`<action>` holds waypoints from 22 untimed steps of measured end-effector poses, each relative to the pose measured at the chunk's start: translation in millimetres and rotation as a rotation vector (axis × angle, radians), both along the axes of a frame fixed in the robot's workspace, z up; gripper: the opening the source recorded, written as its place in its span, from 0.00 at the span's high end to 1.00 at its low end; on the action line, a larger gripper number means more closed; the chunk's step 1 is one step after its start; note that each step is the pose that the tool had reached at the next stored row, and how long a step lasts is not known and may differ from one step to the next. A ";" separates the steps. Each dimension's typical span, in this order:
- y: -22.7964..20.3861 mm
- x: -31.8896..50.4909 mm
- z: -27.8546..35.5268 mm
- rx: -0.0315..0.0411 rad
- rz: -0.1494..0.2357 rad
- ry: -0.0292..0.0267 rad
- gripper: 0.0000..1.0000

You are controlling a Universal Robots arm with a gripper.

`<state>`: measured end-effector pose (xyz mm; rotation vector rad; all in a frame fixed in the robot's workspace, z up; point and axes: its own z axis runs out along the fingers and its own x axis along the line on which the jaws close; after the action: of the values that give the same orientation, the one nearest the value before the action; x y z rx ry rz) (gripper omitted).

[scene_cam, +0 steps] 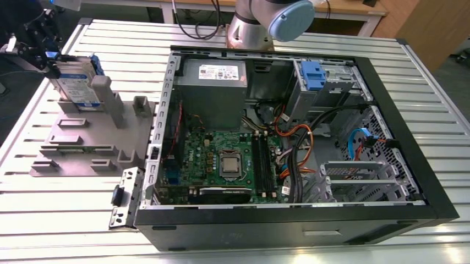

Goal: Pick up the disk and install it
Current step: 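Pick up the disk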

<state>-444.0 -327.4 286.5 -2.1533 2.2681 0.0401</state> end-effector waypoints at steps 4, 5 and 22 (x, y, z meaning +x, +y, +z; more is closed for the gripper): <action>0.0 0.0 0.0 0.0002 0.000 -0.0004 0.53; 0.0 0.0 0.5 0.0001 0.000 -0.0002 0.53; -0.3 0.0 1.6 0.0001 0.000 -0.0003 0.53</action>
<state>-444.0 -327.8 288.1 -2.1530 2.2680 0.0399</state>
